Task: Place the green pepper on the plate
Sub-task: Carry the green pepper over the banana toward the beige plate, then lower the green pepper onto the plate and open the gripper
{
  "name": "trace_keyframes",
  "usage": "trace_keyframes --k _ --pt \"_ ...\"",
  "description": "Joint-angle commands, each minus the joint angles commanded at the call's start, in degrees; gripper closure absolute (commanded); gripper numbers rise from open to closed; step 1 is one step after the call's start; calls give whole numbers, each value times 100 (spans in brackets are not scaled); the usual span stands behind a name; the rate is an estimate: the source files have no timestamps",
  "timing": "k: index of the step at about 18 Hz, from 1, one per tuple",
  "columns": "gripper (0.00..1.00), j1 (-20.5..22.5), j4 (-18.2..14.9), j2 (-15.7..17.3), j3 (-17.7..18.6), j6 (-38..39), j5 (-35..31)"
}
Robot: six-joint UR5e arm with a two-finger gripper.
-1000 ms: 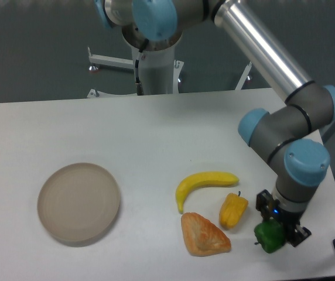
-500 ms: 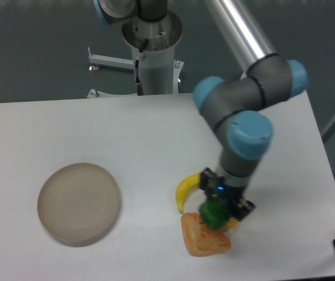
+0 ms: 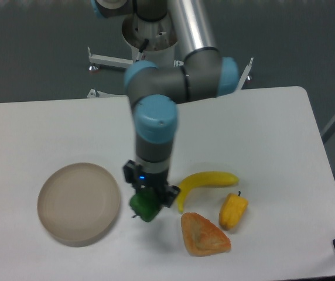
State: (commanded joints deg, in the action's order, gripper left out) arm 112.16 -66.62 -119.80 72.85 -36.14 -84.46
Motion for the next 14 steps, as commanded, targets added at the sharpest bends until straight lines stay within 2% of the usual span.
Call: trace_keyframes --k 3,6,14 --pt "62 -272 324 9 220 299 -9" --pt "62 -510 606 -35 370 493 -385" --pt "62 -730 668 -245 467 661 -536"
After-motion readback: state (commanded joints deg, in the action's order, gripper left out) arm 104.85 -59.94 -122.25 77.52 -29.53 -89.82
